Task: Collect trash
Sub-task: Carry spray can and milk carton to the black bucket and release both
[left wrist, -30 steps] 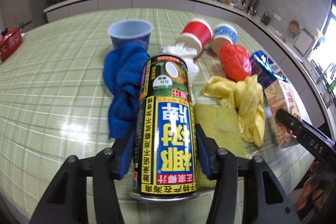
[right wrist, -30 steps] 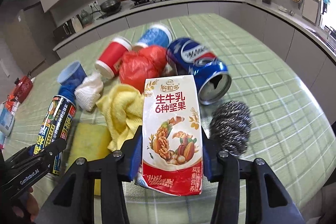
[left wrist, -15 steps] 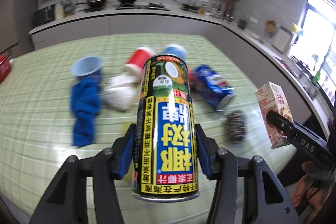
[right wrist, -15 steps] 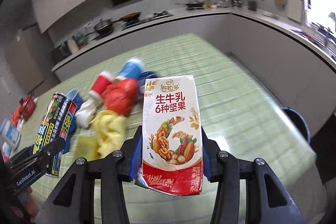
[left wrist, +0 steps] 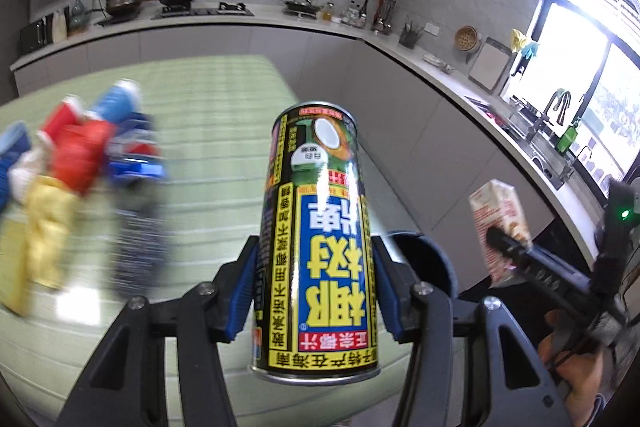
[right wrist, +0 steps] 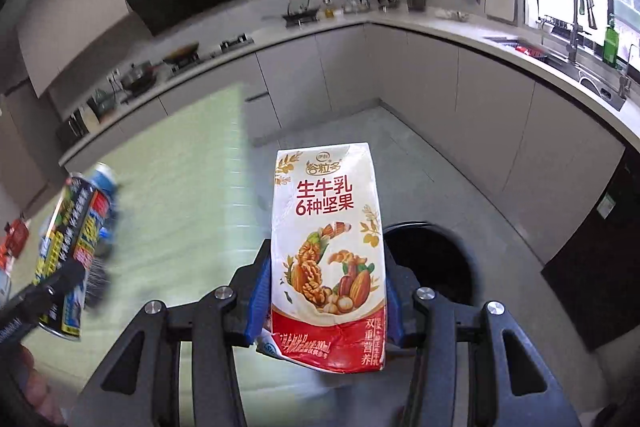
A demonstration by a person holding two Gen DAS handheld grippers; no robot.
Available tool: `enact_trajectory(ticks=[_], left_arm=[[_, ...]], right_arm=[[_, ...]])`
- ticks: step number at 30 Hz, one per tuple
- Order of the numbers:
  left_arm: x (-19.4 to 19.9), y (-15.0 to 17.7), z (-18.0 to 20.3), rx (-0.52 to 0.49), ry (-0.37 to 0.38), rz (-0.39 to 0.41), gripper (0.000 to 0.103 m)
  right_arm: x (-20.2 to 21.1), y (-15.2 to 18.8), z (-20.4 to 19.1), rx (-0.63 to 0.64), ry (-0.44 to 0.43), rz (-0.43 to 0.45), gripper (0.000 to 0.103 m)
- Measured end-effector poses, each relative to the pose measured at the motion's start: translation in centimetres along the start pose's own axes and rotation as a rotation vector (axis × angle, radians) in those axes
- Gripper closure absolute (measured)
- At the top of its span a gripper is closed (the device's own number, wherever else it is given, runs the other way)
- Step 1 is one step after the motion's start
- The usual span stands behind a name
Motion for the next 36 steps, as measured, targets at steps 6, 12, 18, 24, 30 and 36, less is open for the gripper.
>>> enact_trajectory(ticks=[6, 12, 18, 24, 30, 36], left_arm=[[-5.5, 2.0, 8.5, 0.02, 0.035, -0.065, 0.049], [-9.7, 5.0, 12.7, 0.008, 0.032, -0.133, 0.049], [-12.5, 7.9, 14.0, 0.021, -0.008, -0.181, 0.049], [-14.7, 10.2, 13.6, 0.025, -0.062, -0.226, 0.049], [-16.5, 12.2, 14.4, -0.004, -0.113, -0.305, 0.045], [-16.7, 11.3, 15.8, -0.018, -0.147, -0.27, 0.024]], right_arm=[[-5.9, 2.2, 8.3, 0.038, -0.021, -0.14, 0.054], [-11.0, 5.5, 12.5, 0.021, -0.064, -0.248, 0.053], [-14.7, 8.3, 15.2, 0.032, -0.092, -0.334, 0.053], [-17.2, 9.8, 16.4, 0.073, -0.087, -0.375, 0.041], [-16.7, 8.7, 19.3, 0.03, -0.049, -0.321, 0.034], [-15.7, 8.0, 21.0, 0.012, -0.02, -0.303, 0.034]])
Point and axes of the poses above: each gripper's, at about its wrist camera, not at the fingertips, and x roughly against the way its jaws point, z to its right, y to its underside, the point moved 8 cm from there along -x, roughly the way its jaws point, and after that the axes turned 12 degrees about z, right-handed, at the moved point
